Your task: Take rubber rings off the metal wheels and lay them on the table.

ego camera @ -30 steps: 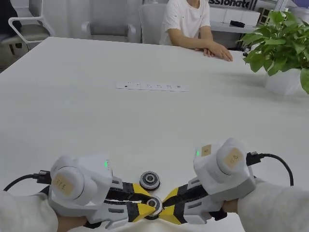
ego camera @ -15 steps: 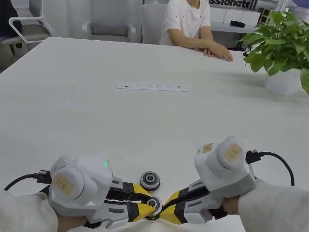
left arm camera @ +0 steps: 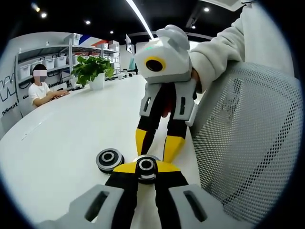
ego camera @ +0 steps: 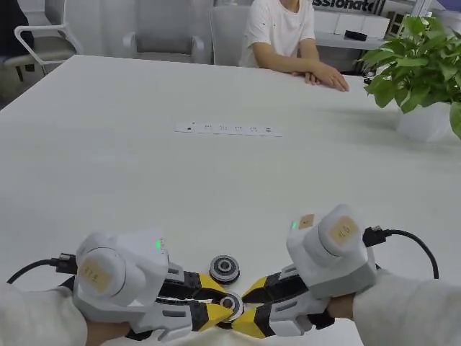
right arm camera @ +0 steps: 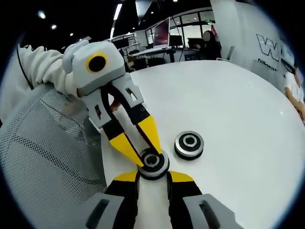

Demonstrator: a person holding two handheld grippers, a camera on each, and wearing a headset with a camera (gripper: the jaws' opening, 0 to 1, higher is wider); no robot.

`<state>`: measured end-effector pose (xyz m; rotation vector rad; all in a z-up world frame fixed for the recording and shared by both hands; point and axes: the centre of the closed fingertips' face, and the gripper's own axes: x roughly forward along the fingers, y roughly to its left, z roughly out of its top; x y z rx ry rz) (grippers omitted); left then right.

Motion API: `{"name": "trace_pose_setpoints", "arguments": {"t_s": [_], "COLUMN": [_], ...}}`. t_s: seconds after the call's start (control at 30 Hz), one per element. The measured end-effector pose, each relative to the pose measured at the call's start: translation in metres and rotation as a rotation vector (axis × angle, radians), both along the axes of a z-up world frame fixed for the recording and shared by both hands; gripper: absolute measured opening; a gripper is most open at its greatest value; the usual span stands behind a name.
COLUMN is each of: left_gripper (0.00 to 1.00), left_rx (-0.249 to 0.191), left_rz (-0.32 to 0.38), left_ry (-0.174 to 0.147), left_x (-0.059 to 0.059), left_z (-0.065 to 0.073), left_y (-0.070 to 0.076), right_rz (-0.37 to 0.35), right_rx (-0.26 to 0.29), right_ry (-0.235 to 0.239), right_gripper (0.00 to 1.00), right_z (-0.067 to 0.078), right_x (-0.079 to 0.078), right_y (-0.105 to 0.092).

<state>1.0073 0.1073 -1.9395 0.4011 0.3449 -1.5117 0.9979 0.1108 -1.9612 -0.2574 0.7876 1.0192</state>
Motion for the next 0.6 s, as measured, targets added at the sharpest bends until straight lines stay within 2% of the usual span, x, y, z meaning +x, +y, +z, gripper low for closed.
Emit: {"name": "trace_pose_setpoints", "arguments": {"t_s": [0.07,0.2,0.33,0.6], "left_gripper": [0.07,0.07,0.07,0.07], "left_rx": [0.000,0.000,-0.001,0.000], "left_rz": [0.000,0.000,0.003,0.009], "left_ry": [0.000,0.001,0.004,0.012], "left_x": [0.0000,0.0000,0.0006,0.0006], "left_z": [0.0000,0.0000,0.0001,0.0001], "left_y": [0.0000,0.0000,0.0004,0.0006], "right_rz": [0.026,0.030,0.044,0.028], "right_rx": [-0.032,-0.031,-0.045,-0.059], "right_ry": [-0.029,-0.024,-0.036,-0.027], "right_gripper": [0.20,0.17,0.05,0.00], "right_z": [-0.0011,-0.0003,-0.0009,-0.0003], "right_x": [0.0009,0.0004,-0.0009,0.0008], "right_y": [-0.0022,-0.0046,-0.0088,-0.0098]}}
